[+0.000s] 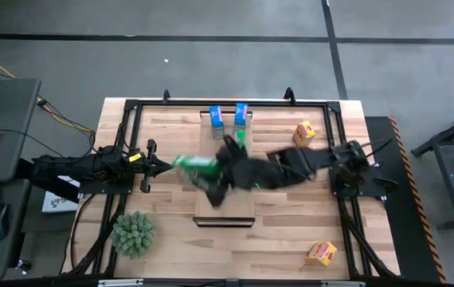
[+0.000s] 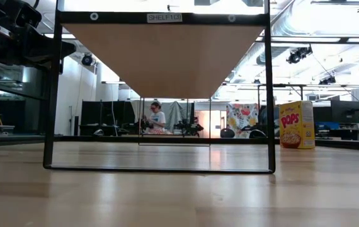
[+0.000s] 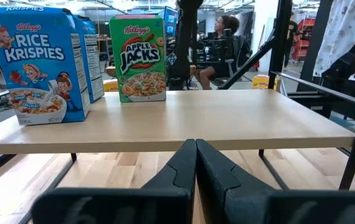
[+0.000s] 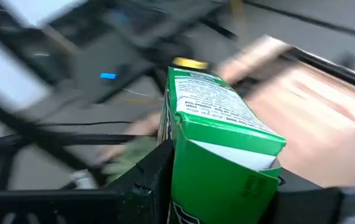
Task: Stack cereal on shelf
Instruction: Put the green cereal box on the shelf aligned with the other green cereal box
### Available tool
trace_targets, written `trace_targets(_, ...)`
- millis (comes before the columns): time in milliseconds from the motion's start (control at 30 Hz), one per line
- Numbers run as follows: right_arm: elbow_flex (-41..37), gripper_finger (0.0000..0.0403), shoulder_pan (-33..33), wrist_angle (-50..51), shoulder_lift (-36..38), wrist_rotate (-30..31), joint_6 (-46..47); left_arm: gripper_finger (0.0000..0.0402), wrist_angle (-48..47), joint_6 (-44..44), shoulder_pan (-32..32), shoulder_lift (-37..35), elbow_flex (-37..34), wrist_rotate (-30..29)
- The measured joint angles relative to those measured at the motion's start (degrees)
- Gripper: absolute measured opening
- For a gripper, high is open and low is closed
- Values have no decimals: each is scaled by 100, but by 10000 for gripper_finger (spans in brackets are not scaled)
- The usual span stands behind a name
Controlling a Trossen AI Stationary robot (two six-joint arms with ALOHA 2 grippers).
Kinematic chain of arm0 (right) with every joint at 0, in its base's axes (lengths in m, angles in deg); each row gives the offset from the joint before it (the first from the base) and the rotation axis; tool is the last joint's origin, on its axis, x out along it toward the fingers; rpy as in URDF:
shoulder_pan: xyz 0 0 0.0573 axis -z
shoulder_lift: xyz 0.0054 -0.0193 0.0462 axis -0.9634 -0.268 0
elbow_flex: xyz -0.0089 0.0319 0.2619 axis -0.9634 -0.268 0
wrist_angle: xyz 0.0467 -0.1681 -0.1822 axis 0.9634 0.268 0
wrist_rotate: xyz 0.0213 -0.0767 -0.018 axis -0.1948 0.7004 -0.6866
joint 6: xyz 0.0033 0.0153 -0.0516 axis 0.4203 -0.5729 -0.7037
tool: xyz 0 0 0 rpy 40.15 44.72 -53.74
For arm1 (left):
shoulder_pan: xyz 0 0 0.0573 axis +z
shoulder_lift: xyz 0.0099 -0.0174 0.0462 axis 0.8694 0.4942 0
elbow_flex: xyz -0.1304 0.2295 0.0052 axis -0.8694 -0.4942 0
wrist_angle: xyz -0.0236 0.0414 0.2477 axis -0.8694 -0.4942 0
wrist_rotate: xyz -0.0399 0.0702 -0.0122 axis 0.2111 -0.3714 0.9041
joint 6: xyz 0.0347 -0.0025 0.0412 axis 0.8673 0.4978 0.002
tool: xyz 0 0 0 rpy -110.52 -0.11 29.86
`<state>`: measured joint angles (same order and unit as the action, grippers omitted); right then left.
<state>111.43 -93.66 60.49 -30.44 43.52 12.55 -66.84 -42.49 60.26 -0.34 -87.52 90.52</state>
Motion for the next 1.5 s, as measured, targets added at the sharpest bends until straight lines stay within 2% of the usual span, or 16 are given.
trace_targets(233, -9, 122, 939, 2004, -87, -239, 1386, 3, 0, 0, -2, 0, 0, 1)
trace_targets(333, -14, 122, 1075, 2327, -181, -348, 1674, 3, -2, 0, 0, 1, 0, 0)
trace_targets(467, -15, 122, 1143, 2360, -261, -607, 1769, 3, 1, 0, 0, 0, 0, -1)
trace_targets(967, -13, 122, 1139, 2466, -790, -587, 2278, 3, 0, 0, -2, 0, 0, -1)
trace_targets(1500, -13, 122, 1141, 2455, -850, -1007, 2020, 3, -2, 0, -1, 1, 0, -1)
